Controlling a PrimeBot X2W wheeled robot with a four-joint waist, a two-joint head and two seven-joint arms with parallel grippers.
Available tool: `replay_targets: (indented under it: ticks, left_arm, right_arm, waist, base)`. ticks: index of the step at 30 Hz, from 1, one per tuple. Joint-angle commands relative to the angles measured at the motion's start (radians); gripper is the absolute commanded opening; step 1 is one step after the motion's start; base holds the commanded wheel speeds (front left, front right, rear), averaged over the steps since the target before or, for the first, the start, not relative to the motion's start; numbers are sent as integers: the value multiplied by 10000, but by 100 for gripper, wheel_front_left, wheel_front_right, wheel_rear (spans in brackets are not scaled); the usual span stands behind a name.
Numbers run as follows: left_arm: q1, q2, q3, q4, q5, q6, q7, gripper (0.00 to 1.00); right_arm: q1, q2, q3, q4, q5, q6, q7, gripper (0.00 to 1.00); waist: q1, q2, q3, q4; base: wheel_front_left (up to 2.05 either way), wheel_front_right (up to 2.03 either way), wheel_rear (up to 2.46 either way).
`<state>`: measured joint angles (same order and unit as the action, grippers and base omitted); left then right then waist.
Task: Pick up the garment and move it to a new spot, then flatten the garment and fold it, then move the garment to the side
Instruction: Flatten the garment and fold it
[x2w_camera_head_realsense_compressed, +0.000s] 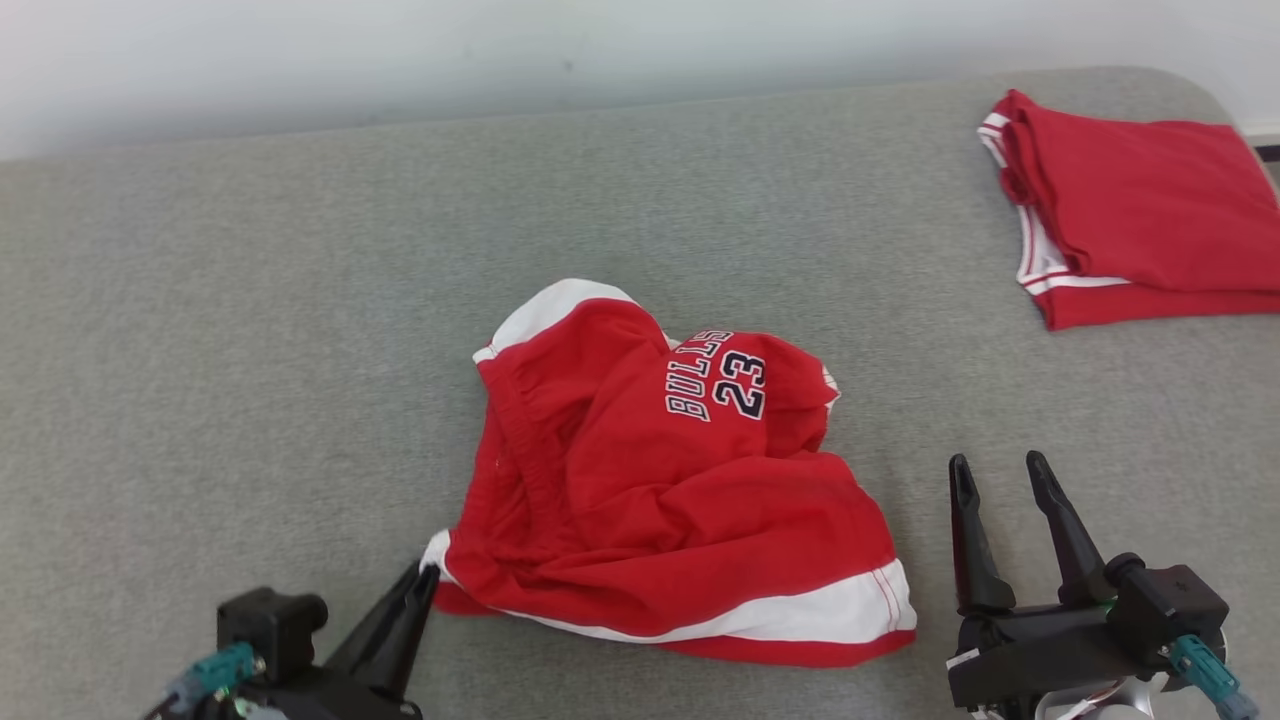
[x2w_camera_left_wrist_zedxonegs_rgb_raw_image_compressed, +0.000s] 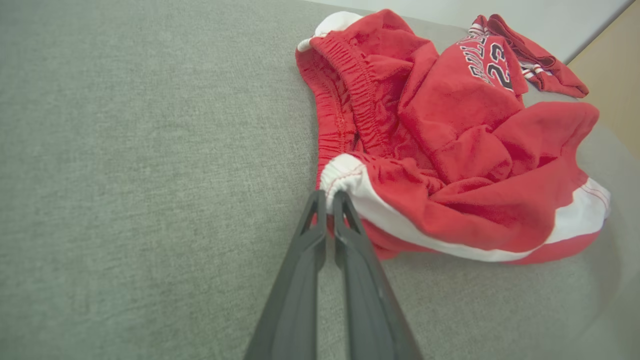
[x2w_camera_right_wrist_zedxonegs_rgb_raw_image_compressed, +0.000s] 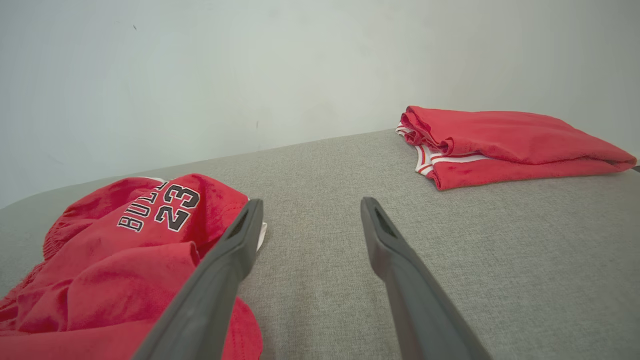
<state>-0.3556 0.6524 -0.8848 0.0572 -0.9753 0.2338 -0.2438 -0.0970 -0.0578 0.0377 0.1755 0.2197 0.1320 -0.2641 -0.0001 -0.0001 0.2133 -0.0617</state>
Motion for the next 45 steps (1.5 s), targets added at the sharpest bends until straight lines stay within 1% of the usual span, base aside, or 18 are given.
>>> replay_targets:
  ticks: [1,2,3,4,6,11,12,13,14,15,23,27,31,35,39,42,45]
  left_arm:
    - [277,-150,148,140,42,79,-115,0]
    - [426,-256,254,221,67,90,-153,0]
    - [539,-384,328,301,166,59,-178,39]
    - [650,-496,398,381,279,24,-202,100]
    - [782,-755,745,411,512,-15,-214,100]
    - [1312,-1318,2351,0,1702,-137,-215,100]
    - [1312,-1318,2351,0,1702,-137,-215,100]
    - [1494,-1484,3029,-191,2221,-210,-206,100]
    - [1621,-1597,3368,-275,2398,-258,-206,100]
    - [1621,-1597,3368,-275,2398,-258,-206,100]
    - [2481,-2453,5849,-696,4244,-803,-207,100]
    - [2935,-2853,6659,-938,5251,-928,-204,100]
    - [3338,-3342,7494,-943,5754,-1319,-203,100]
    - [3651,-3834,8098,-718,6092,-1822,-202,100]
    - [3629,-4192,8406,-473,6456,-2294,-202,100]
    - [3142,-4296,8490,-262,6629,-2721,-202,100]
    - [2464,-4283,8425,101,6658,-3093,-202,100]
  right_arm:
    - [-12,-102,-27,28,-77,-31,1,100]
    - [-17,-105,-12,43,-80,-31,-1,100]
    - [-15,-117,-14,55,-80,-31,1,100]
    - [-10,-129,0,69,-84,-31,-1,100]
    - [0,-171,-9,100,-81,-31,-1,100]
    - [74,-218,-48,115,-62,-31,-1,100]
    - [74,-218,-48,115,-62,-31,-1,100]
    - [119,-226,-47,122,-67,-31,1,100]
    - [126,-224,-42,127,-67,-31,-1,100]
    - [126,-224,-42,127,-67,-31,-1,100]
    - [324,-202,-18,102,-41,-31,1,100]
    - [460,-226,-29,53,-52,-31,1,100]
    - [640,-237,-78,14,-53,-31,1,100]
    - [736,-240,-124,10,-52,-31,-1,100]
    - [767,-232,-158,22,-91,-31,1,100]
    - [686,-228,-124,12,-124,-31,1,100]
    - [579,-235,-52,34,-122,-31,-1,100]
  waist:
    - [1,1,54,237]
    - [1,1,52,277]
    - [1,1,41,323]
    - [1,1,22,349]
    - [1,1,-26,395]
    - [1,1,-198,467]
    - [1,1,-198,467]
    - [1,1,-274,452]
    - [1,1,-326,433]
    - [1,1,-326,433]
    - [1,1,-688,211]
    - [1,1,-826,125]
    - [1,1,-912,94]
    - [1,1,-982,111]
    - [1,1,-1022,160]
    - [1,1,-1004,186]
    - [1,1,-937,154]
  base:
    - [0,0,0]
    - [0,0,0]
    - [0,0,0]
    - [0,0,0]
    - [0,0,0]
    - [0,0,0]
    - [0,0,0]
    - [0,0,0]
    - [0,0,0]
    - [0,0,0]
    - [0,0,0]
    - [0,0,0]
    - [0,0,0]
    - [0,0,0]
    - [0,0,0]
    - [0,0,0]
    - [0,0,0]
